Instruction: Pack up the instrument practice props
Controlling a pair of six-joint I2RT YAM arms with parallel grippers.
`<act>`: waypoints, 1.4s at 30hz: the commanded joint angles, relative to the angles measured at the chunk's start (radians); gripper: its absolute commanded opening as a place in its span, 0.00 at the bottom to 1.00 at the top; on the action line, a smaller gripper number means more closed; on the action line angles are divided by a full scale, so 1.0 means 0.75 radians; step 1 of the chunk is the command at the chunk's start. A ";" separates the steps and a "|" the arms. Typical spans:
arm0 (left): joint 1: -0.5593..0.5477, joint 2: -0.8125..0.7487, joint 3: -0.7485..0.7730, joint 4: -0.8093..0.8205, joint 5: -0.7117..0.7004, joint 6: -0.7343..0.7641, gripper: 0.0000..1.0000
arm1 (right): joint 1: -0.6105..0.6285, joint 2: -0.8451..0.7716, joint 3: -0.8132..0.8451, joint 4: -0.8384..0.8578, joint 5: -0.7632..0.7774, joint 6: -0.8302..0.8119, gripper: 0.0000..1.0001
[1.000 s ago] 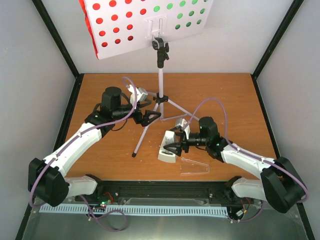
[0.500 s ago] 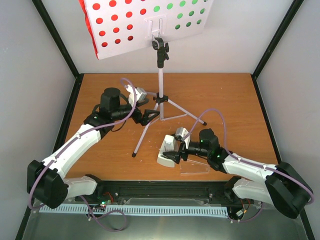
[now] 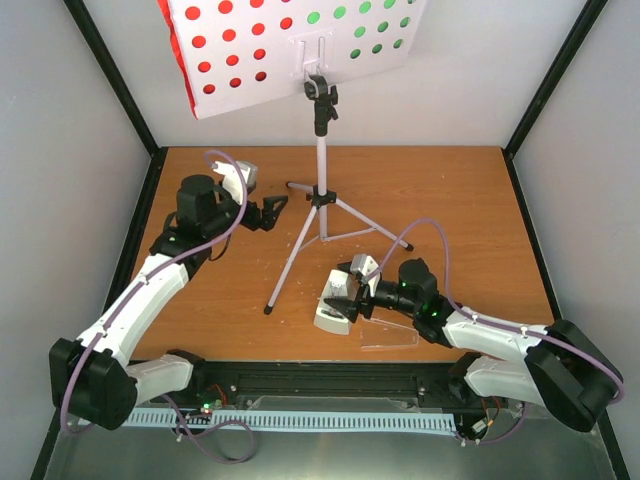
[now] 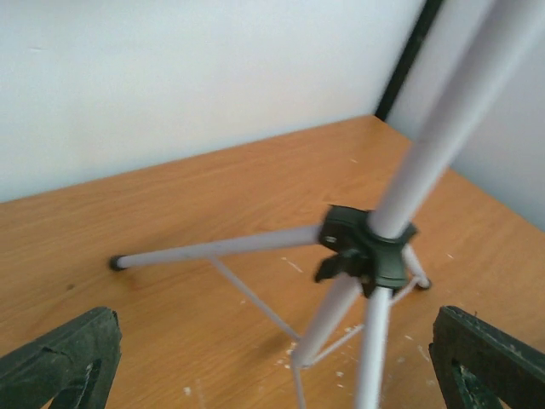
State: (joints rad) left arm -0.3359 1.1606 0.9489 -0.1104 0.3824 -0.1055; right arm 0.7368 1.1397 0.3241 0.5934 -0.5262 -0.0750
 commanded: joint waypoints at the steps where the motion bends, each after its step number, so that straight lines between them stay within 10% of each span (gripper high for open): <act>1: 0.051 -0.040 -0.007 0.062 -0.092 -0.047 0.99 | 0.014 0.025 -0.025 0.086 0.039 -0.036 0.91; 42: 0.051 -0.034 -0.042 0.082 -0.058 0.043 0.99 | 0.016 0.034 -0.125 0.258 0.104 0.039 0.57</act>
State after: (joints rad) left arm -0.2993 1.1481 0.9169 -0.0742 0.3000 -0.0940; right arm 0.7422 1.1416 0.2234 0.7635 -0.4408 -0.0551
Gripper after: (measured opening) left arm 0.995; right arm 0.577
